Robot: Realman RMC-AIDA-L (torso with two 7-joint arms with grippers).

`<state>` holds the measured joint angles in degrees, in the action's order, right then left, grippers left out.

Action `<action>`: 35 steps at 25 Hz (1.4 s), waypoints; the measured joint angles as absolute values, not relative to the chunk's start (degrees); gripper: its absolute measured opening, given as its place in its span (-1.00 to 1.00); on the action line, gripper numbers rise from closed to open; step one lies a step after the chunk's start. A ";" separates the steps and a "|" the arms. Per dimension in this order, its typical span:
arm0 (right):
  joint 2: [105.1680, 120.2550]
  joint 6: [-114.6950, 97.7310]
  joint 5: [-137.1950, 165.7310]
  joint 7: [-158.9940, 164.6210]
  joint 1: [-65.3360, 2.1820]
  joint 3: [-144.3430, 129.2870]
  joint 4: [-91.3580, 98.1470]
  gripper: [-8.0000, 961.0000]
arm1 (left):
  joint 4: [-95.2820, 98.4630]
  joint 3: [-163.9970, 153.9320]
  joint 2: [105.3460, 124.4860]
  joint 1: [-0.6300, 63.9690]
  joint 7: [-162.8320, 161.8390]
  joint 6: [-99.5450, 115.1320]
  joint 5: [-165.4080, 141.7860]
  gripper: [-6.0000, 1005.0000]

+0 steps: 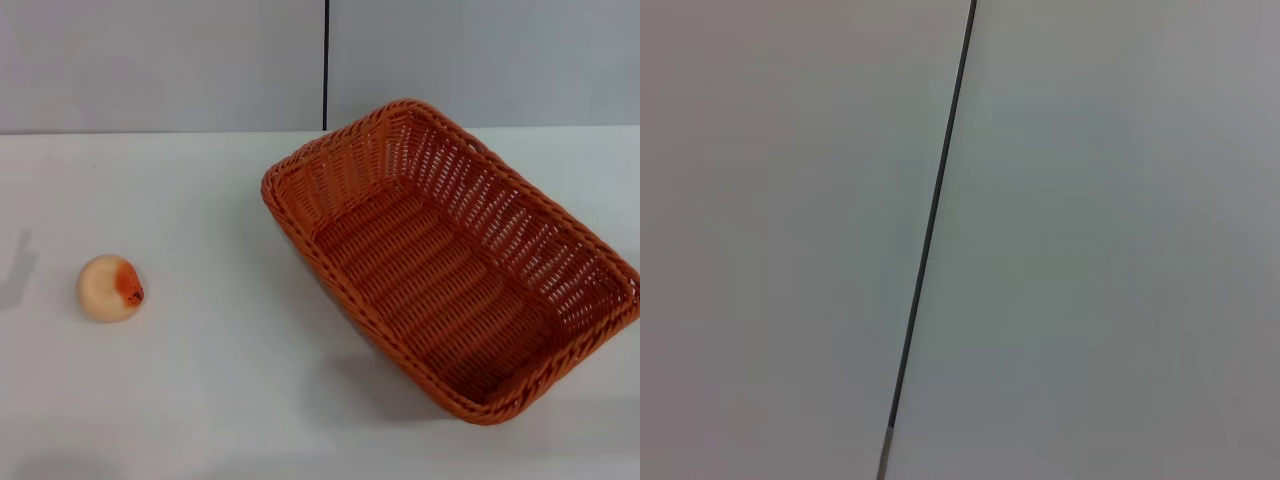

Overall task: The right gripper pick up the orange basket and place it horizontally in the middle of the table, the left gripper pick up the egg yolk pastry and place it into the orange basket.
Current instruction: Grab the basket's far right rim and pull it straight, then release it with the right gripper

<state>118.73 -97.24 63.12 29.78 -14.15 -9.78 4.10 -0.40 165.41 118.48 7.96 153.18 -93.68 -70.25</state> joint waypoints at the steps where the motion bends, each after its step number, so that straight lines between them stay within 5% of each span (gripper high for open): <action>1: 118.73 -97.25 63.26 30.22 -13.98 -9.78 4.47 0.34 | -0.30 165.41 118.47 8.04 153.18 -93.60 -70.31 0.59; 11: 118.64 -96.98 66.57 35.34 -12.76 -9.75 8.15 0.34 | -0.17 165.41 118.48 8.33 153.17 -93.23 -70.58 0.59; 19: 118.50 -88.42 92.44 74.48 -16.20 -9.73 40.17 0.35 | -0.19 165.41 118.48 8.79 153.08 -92.97 -70.39 0.59; 28: 115.12 -95.80 130.30 117.79 -27.22 -20.24 67.44 0.34 | -0.13 165.41 118.49 8.43 153.19 -92.89 -70.61 0.59; 35: 112.95 -102.78 141.29 125.81 -34.21 -22.94 68.01 0.34 | 0.17 165.41 118.55 8.05 153.26 -93.06 -70.65 0.59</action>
<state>112.95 -102.78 141.29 125.81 -34.21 -22.94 68.01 0.17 165.41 118.55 8.05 153.26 -93.06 -70.65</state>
